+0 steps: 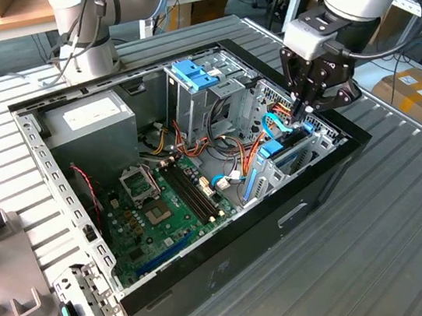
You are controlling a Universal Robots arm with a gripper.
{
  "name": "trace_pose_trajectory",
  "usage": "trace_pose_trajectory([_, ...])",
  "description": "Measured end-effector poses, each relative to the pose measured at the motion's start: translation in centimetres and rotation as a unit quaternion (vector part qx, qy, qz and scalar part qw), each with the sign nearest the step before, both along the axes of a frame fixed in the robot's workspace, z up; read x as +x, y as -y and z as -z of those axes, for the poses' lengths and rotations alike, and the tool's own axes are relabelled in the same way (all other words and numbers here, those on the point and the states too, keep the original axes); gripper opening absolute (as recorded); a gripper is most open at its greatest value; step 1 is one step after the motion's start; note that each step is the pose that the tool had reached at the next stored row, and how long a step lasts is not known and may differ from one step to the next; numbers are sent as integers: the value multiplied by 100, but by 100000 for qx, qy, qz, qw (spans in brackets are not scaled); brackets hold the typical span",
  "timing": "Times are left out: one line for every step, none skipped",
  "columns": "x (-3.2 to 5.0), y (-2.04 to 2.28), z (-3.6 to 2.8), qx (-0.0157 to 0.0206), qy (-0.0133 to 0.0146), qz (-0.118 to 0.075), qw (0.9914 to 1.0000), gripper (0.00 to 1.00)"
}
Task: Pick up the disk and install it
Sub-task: 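Insert the second disk wire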
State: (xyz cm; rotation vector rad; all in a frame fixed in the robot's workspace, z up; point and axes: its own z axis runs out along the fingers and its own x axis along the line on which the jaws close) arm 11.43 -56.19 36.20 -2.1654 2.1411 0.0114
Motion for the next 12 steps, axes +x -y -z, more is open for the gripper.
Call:
trace_pose_trajectory([0, 1, 0, 4, 0, 4, 100000, 16])
trace_pose_trajectory([-1, 17, 1, 44, -2, 8, 100000, 16])
trace_pose_trajectory([-1, 33, 2, 147, 0, 7, 100000, 16])
trace_pose_trajectory([-1, 39, 8, 332, -1, 8, 99999, 16])
trace_pose_trajectory([-2, 45, 20, 732, -2, 5, 99997, 16])
trace_pose_trajectory([-3, 57, 31, 931, 2, 3, 99996, 16])
trace_pose_trajectory([-3, 70, 37, 993, -1, 9, 99995, 16])
trace_pose_trajectory([-4, 76, 42, 1018, 0, 11, 99995, 16])
trace_pose_trajectory([-6, 76, 44, 1012, 0, 10, 99995, 16])
trace_pose_trajectory([-8, 77, 46, 999, -1, 10, 99995, 16])
trace_pose_trajectory([-9, 78, 49, 1000, -3, 4, 99995, 16])
trace_pose_trajectory([-9, 78, 52, 1001, -1, 4, 99995, 16])
